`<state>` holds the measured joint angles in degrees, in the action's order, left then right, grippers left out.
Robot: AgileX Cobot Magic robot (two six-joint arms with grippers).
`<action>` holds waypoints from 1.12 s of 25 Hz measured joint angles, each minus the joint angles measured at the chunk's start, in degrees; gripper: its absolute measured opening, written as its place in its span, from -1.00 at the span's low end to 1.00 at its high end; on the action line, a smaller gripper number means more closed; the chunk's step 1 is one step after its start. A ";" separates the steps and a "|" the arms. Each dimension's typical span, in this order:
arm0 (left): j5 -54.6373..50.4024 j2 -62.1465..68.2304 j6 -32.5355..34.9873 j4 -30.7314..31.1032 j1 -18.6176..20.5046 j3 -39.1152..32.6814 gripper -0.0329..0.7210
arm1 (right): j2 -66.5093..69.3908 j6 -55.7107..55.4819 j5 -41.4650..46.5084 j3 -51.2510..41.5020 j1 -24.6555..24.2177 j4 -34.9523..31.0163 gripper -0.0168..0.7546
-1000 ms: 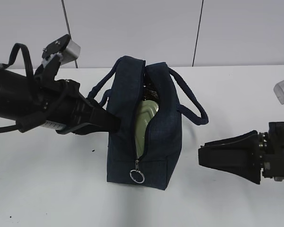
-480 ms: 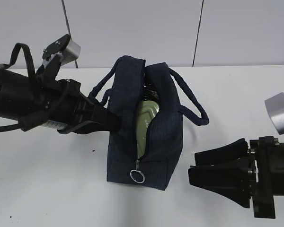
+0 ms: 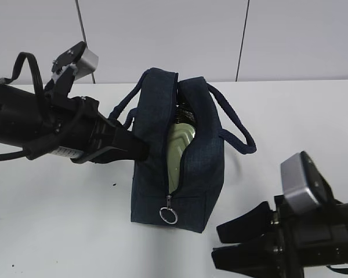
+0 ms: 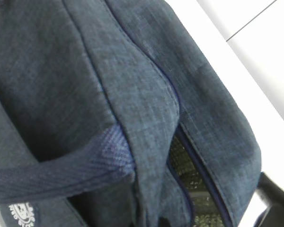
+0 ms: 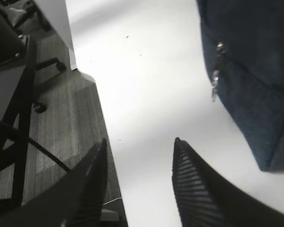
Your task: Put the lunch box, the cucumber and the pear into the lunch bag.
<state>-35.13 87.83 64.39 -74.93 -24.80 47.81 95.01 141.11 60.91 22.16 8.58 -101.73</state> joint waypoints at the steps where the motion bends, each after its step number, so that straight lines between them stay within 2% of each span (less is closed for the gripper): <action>1: 0.00 0.00 0.00 0.00 0.00 0.00 -0.95 | 1.92 1.50 0.00 0.49 1.28 0.00 -0.03; 5: 0.00 0.00 0.00 0.00 0.00 0.00 -0.95 | 7.92 3.30 0.00 4.24 4.70 -0.08 -0.03; 9: 0.00 0.00 0.00 0.00 0.00 0.00 -0.95 | 10.96 3.63 0.00 8.34 5.81 -0.50 -0.07; 18: 0.00 0.00 0.00 -1.53 0.00 0.00 -0.95 | 15.59 2.30 -0.85 15.09 5.95 -0.62 -0.09; 28: 0.22 0.00 0.00 -4.55 0.00 0.00 -0.95 | 15.70 0.96 -5.72 18.70 5.95 -0.89 -0.09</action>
<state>-34.91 87.83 64.39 -79.47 -24.80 47.81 110.71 142.07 55.19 40.86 14.53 -102.63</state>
